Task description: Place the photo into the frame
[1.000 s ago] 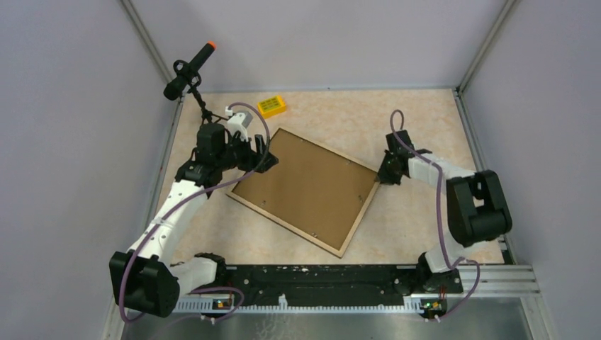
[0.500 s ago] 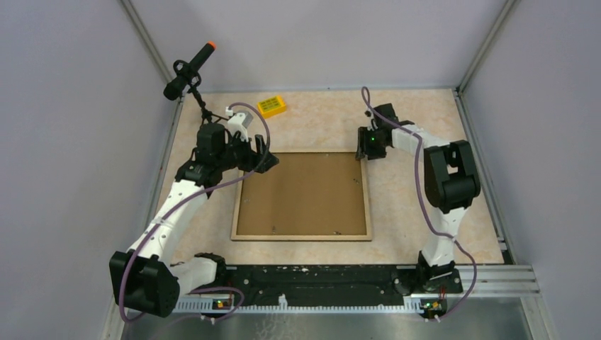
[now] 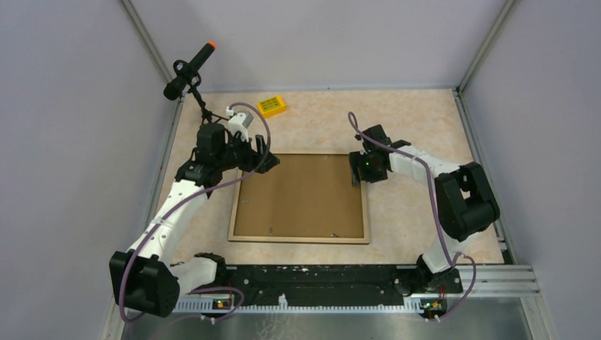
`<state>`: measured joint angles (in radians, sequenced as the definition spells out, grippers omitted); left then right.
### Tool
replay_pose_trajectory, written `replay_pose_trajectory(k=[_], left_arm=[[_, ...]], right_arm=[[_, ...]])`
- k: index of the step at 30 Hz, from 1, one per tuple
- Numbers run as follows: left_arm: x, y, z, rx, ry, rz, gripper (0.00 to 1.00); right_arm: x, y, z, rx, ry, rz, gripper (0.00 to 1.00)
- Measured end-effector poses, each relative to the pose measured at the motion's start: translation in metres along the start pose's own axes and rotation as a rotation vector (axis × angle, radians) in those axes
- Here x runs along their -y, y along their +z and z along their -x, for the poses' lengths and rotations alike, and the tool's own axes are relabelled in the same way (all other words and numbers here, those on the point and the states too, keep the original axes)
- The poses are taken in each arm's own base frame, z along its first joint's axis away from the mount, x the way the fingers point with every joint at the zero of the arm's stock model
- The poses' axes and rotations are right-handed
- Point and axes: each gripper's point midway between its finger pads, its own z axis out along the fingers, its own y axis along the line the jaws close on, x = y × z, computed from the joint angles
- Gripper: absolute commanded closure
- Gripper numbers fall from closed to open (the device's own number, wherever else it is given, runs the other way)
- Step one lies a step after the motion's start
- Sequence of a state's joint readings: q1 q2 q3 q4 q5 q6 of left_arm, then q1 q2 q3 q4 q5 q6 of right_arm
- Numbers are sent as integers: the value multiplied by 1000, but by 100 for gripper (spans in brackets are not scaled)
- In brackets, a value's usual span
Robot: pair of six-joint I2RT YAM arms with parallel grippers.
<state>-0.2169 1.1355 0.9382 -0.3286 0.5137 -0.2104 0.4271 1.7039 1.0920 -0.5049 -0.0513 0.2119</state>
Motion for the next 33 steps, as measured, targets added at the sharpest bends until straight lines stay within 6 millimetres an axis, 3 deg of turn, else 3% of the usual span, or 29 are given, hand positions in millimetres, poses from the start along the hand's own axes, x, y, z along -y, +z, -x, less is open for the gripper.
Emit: replay_pose_trajectory(k=[5, 11, 22, 25, 33], left_arm=[[1, 0, 0, 0, 0, -3, 20], [1, 0, 0, 1, 1, -6, 20], [1, 1, -1, 1, 1, -7, 20], [1, 1, 0, 2, 2, -7, 20], [1, 1, 0, 5, 4, -8, 20]], right_arm=[[4, 0, -15, -30, 5, -10, 35], [6, 1, -12, -13, 19, -32, 39], [5, 12, -6, -16, 54, -52, 39], [3, 14, -3, -7, 59, -55, 51], [3, 15, -1, -3, 90, -64, 69]])
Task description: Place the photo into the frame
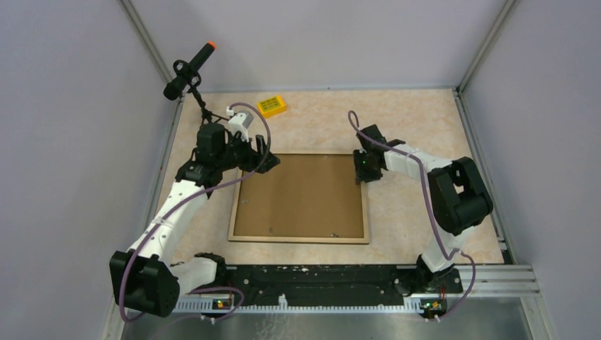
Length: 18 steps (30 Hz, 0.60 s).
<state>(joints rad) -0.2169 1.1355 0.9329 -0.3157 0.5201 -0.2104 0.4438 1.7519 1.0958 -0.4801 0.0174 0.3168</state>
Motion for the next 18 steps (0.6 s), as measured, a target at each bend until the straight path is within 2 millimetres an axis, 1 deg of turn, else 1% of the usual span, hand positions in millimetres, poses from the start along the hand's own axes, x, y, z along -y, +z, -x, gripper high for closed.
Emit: replay_pose_trajectory(k=[3, 8, 10, 13, 14, 15, 17, 18], left_arm=[[0, 0, 0, 0, 0, 0, 20], [0, 0, 0, 0, 0, 0, 20], [0, 0, 0, 0, 0, 0, 20], [0, 0, 0, 0, 0, 0, 20], [0, 0, 0, 0, 0, -1, 20], [0, 0, 0, 0, 0, -1, 20], [0, 0, 0, 0, 0, -3, 19], [1, 0, 0, -1, 0, -4, 19]], right_arm=[[2, 0, 0, 2, 19, -14, 74], [5, -1, 1, 4, 55, -36, 93], [4, -1, 3, 10, 81, -41, 96], [4, -1, 3, 8, 100, -43, 96], [3, -1, 3, 9, 102, -43, 96], [3, 0, 3, 8, 104, -42, 90], [3, -1, 3, 6, 104, -43, 69], [3, -1, 4, 1, 103, -42, 61]])
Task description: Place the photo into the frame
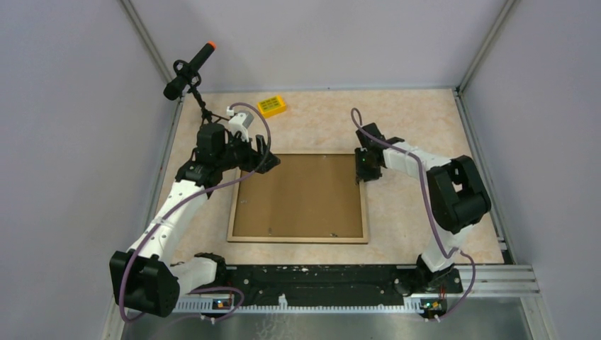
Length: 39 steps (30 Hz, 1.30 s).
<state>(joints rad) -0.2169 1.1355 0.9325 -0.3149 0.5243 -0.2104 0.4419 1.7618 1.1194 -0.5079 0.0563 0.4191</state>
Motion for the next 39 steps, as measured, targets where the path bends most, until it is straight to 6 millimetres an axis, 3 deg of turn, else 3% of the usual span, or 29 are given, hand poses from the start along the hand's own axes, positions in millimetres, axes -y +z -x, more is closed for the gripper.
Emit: replay_pose_trajectory(k=[4, 8, 11, 16, 21, 24, 28, 33, 39], left_arm=[[0, 0, 0, -1, 0, -3, 19], [0, 0, 0, -1, 0, -3, 19], [0, 0, 0, 0, 0, -2, 19], [0, 0, -2, -4, -2, -2, 19], [0, 0, -3, -5, -3, -1, 19], [-1, 0, -3, -5, -3, 0, 19], [-1, 0, -3, -5, -3, 3, 19], [-2, 0, -3, -4, -3, 6, 19], [-1, 0, -3, -4, -3, 5, 19]], right_arm=[[-5, -3, 5, -3, -25, 14, 41], [-9, -12, 11, 11, -60, 27, 36], [-12, -24, 2, 9, -87, 35, 37], [-17, -43, -37, -10, -133, 82, 47], [-11, -39, -64, -57, -137, 94, 48], [-8, -37, -71, -74, -134, 86, 55], [-7, -32, -70, -70, -134, 73, 71], [-1, -24, -65, -77, -144, 26, 100], [-4, -8, -23, -42, -199, -18, 100]])
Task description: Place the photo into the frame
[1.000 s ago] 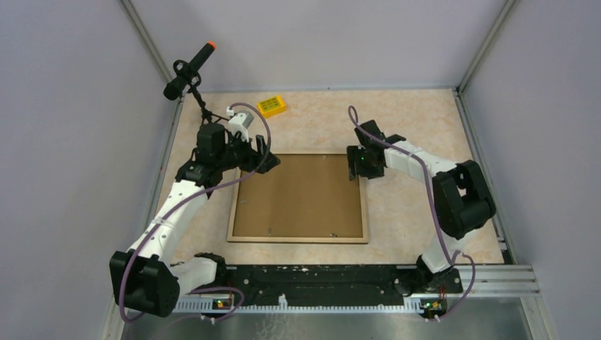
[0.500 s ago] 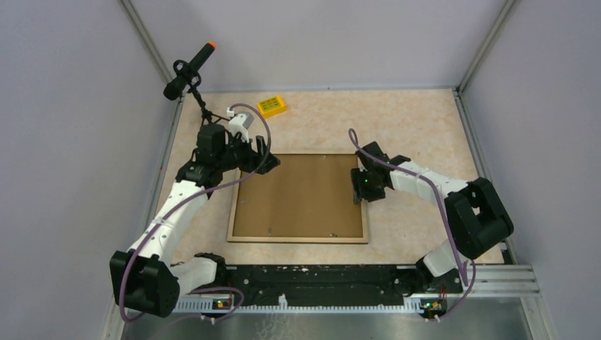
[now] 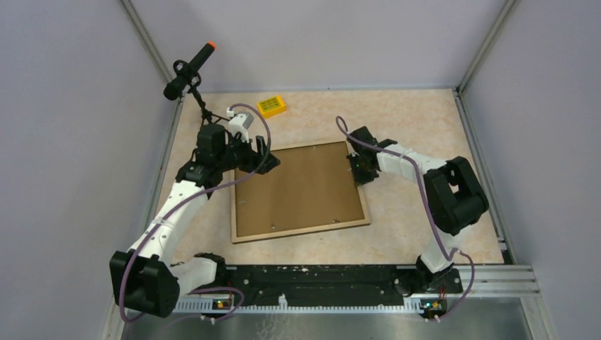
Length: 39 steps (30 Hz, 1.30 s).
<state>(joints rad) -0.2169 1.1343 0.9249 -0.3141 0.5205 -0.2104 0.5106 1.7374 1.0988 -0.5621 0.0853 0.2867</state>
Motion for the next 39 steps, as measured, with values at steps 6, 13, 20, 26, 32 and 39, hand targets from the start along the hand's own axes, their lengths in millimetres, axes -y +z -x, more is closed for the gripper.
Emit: replay_pose_trajectory(k=[6, 13, 20, 26, 32, 39], left_arm=[[2, 0, -1, -3, -1, -11, 19], [4, 0, 0, 1, -1, -24, 19], [4, 1, 1, 5, 2, -23, 19], [3, 1, 1, 5, 2, -22, 19], [3, 1, 1, 6, 2, -19, 19], [3, 0, 2, 10, 3, -18, 19]], right_arm=[[5, 16, 53, 137, -216, 10, 100], [10, 31, 112, 265, -414, -1, 80], [6, 26, 160, 302, -418, -64, 36], [-14, -7, 138, 281, -274, -104, 34], [-45, -64, 57, 274, 126, 101, 33], [-77, -79, -6, 201, 543, 246, 33]])
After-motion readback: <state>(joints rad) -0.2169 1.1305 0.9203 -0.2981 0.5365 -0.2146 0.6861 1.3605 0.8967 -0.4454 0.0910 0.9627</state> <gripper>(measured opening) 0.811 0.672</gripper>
